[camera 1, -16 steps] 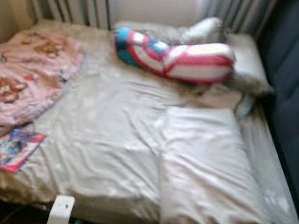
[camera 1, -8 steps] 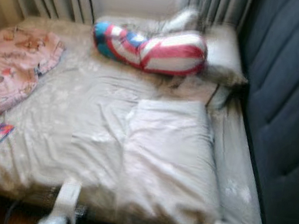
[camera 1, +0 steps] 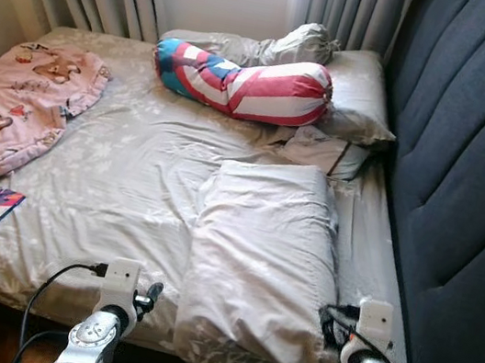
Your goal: Clean up the room
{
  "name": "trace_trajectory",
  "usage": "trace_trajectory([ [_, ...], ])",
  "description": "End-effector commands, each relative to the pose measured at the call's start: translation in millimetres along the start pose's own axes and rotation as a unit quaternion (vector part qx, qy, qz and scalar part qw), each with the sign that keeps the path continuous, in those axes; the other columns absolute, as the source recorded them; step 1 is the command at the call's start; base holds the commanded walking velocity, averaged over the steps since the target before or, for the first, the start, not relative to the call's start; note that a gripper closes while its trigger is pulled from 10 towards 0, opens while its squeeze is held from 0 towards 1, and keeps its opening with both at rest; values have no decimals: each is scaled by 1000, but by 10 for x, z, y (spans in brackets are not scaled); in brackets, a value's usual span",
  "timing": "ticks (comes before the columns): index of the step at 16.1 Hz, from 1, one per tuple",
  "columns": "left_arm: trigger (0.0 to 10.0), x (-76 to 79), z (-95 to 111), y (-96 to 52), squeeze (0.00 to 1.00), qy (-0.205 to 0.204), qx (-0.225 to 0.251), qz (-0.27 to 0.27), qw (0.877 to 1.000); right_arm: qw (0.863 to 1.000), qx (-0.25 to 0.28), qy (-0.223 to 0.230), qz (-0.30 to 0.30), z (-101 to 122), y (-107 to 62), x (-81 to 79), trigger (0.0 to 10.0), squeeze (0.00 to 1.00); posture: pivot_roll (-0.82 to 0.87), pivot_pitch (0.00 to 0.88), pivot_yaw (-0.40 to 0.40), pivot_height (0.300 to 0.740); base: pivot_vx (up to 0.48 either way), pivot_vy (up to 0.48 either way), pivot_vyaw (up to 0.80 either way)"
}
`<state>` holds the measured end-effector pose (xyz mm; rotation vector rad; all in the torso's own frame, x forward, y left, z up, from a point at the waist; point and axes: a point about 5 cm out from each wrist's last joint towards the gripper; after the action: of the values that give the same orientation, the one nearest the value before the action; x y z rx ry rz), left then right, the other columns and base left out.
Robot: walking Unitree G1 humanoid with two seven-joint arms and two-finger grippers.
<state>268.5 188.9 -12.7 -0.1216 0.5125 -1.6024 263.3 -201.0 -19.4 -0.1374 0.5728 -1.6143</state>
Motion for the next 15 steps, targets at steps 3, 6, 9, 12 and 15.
trace_trajectory([
  [3,10000,-19,249,2,0,15,89,8,996,995,91,-1,48,273,53,-240,10000,0,-78,0,7,740,0,0,0],
  [6,10000,-63,411,-56,0,6,148,30,989,987,148,-1,66,371,-16,-324,10000,0,-81,0,-5,740,0,0,0],
  [9,10000,-21,596,-84,0,4,194,27,981,982,182,12,57,484,-55,-328,10000,0,-68,0,-20,740,0,0,0],
  [12,10000,-2,625,-80,0,4,198,20,980,981,187,21,54,527,-40,-369,10000,0,-75,0,-16,740,0,0,0],
  [15,10000,-33,664,-98,0,-1,202,25,979,978,198,21,56,603,-63,-343,10000,0,-84,0,-12,740,0,0,0],
])
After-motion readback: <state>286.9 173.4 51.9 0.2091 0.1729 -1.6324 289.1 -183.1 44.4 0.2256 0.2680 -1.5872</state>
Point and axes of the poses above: a point about 5 cm out from each wrist's last joint towards the gripper, its own y axis pointing out of the wrist towards the gripper, its own z axis along the axis of the wrist's last joint, x = y × z, and after that the axes turned 13 degrees about y, right-handed
